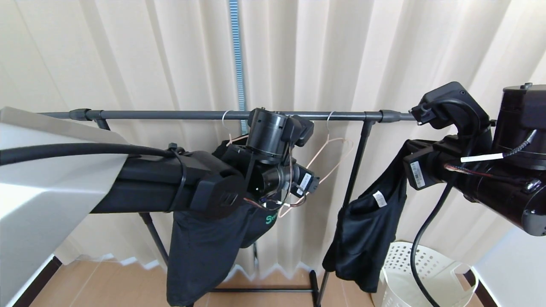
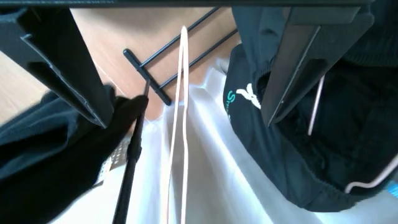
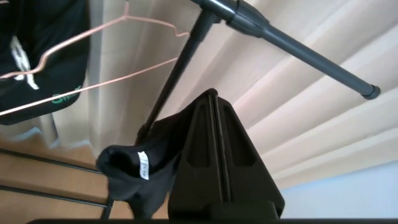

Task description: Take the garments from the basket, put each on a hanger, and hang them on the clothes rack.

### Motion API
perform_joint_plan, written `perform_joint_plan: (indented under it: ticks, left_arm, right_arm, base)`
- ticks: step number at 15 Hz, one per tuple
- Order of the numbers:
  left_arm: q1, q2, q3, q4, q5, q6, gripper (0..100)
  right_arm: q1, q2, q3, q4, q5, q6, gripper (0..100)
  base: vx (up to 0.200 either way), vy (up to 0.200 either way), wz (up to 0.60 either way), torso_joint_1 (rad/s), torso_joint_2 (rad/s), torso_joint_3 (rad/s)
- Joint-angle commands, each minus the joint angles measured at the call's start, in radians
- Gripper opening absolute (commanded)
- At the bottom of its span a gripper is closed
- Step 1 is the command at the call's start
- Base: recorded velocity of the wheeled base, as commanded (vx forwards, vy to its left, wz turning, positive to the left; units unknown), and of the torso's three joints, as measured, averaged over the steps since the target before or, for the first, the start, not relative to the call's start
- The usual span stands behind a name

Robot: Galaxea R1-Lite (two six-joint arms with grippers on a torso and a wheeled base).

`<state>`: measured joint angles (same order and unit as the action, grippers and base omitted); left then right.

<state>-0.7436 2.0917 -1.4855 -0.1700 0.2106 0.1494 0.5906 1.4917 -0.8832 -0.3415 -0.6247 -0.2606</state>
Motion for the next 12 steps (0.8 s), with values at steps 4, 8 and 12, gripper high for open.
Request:
perform_joint_plan:
  ticks: [4,8,12]
  left_arm:
    - [0.024,0.082,-0.078,0.014,-0.094,-0.008,100]
    - [0.05,0.128,-0.134,0.017,-0.16,-0.053,100]
    - [0.079,0.199,-0.2,0.017,-0.162,-0.053,100]
  right_arm:
    - [0.001,0.019,-0.003,-0.002,0.002,0.0,0]
    - [0.001,0.024,-0.003,-0.002,0.002,0.0,0]
    - [0.001,0.036,0.0,-0.005,0.002,0.001,0]
  base:
    - [0.0,0.0,0.0,0.0,0.0,0.0]
    - [0.0,0.0,0.0,0.0,0.0,0.0]
    - [0.0,0.0,0.0,0.0,0.0,0.0]
